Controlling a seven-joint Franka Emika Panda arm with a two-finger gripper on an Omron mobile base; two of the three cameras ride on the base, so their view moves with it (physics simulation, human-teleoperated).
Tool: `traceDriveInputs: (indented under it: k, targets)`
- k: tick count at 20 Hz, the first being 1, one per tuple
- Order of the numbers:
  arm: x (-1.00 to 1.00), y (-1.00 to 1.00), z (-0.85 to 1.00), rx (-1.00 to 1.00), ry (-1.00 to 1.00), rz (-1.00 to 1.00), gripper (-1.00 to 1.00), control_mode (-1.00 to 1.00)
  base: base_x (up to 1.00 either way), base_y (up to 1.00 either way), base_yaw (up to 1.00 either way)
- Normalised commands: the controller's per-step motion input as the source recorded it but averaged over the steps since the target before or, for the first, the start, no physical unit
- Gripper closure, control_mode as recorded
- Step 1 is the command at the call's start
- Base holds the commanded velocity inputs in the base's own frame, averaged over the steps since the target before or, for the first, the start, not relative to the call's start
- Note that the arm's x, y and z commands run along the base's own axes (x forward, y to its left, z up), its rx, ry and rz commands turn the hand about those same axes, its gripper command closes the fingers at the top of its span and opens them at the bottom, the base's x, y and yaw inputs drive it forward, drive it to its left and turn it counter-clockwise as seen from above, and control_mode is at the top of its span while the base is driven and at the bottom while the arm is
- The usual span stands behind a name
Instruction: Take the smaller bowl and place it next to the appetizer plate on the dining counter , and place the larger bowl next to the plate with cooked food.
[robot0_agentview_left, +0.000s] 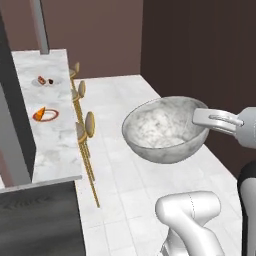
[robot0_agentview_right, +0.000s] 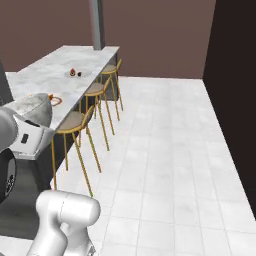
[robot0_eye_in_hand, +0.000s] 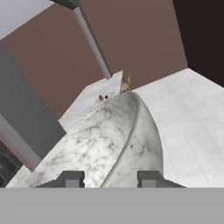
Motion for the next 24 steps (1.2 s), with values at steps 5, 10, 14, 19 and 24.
traceDriveInputs:
  k: [5, 10, 14, 19, 24]
  targets:
    - [0.00, 0.00, 0.00, 0.00, 0.00, 0.00, 1.00, 1.00, 1.00, -0.56, 0.13]
    - [0.00, 0.00, 0.00, 0.00, 0.00, 0.00, 1.00, 1.00, 1.00, -0.36, 0.18]
    - [0.00, 0.00, 0.00, 0.00, 0.00, 0.00, 1.00, 1.00, 1.00, -0.21, 0.27]
    - [0.00, 0.00, 0.00, 0.00, 0.00, 0.00, 1.00, 1.00, 1.00, -0.21, 0.31]
    - [0.00, 0.00, 0.00, 0.00, 0.00, 0.00, 1.00, 1.00, 1.00, -0.26, 0.31]
